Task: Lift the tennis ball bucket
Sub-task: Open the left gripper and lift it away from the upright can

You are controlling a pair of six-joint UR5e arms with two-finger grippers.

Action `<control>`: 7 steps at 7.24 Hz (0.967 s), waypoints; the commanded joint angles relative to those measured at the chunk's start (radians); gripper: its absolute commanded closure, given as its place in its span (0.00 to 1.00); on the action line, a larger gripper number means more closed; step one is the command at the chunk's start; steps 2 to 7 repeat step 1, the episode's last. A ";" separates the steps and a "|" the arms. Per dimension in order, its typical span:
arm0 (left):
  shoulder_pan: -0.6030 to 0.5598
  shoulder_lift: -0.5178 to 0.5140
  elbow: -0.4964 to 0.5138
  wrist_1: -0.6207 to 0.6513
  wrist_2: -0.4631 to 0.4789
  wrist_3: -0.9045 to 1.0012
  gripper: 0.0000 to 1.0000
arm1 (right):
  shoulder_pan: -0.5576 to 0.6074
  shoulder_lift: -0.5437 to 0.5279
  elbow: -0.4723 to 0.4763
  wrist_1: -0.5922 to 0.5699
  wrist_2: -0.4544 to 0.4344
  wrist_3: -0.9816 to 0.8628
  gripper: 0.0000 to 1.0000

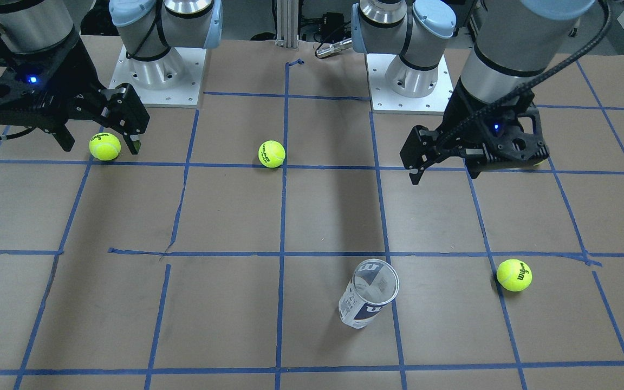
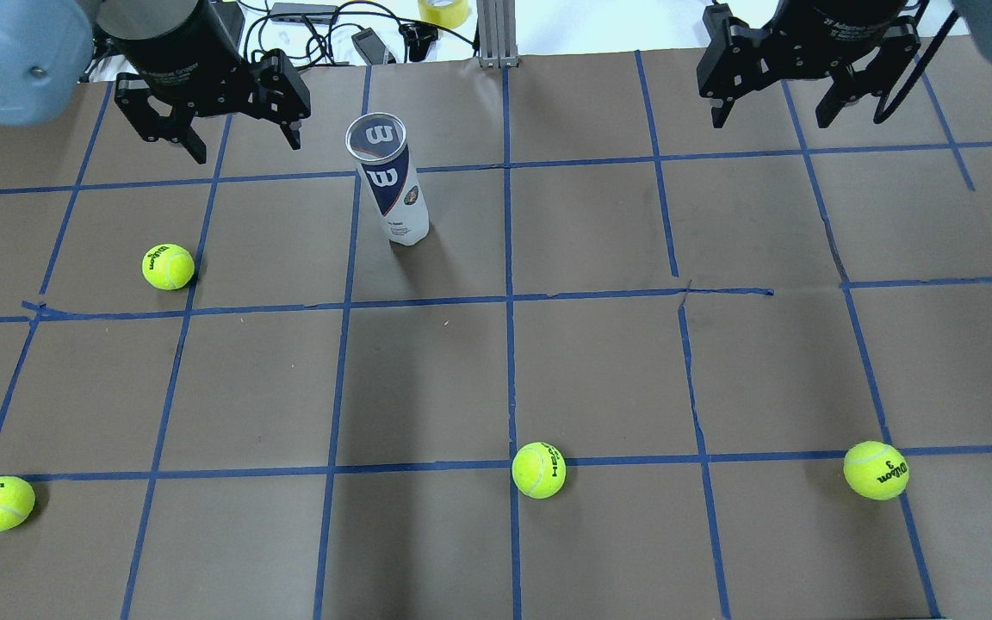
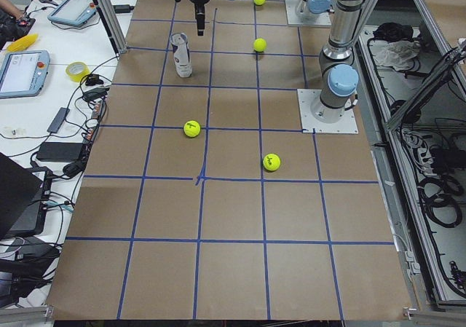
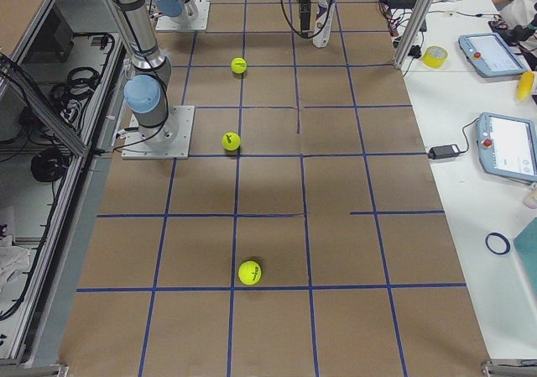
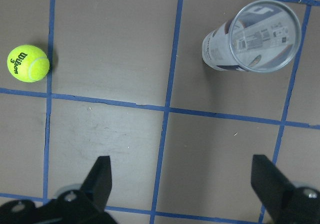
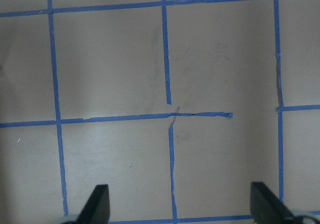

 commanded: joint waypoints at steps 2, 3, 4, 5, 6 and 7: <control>0.008 0.037 -0.018 -0.039 -0.001 0.037 0.00 | -0.001 0.000 0.000 0.000 0.000 0.000 0.00; 0.008 0.037 -0.018 -0.039 -0.001 0.037 0.00 | -0.001 0.000 0.000 0.000 0.000 0.000 0.00; 0.008 0.037 -0.018 -0.039 -0.001 0.037 0.00 | -0.001 0.000 0.000 0.000 0.000 0.000 0.00; 0.008 0.037 -0.018 -0.039 -0.001 0.037 0.00 | -0.001 0.000 0.000 0.000 0.000 0.000 0.00; 0.008 0.037 -0.018 -0.039 -0.001 0.037 0.00 | -0.001 0.000 0.000 0.000 0.000 0.000 0.00; 0.008 0.037 -0.018 -0.039 -0.001 0.037 0.00 | -0.001 0.000 0.000 0.000 0.000 0.000 0.00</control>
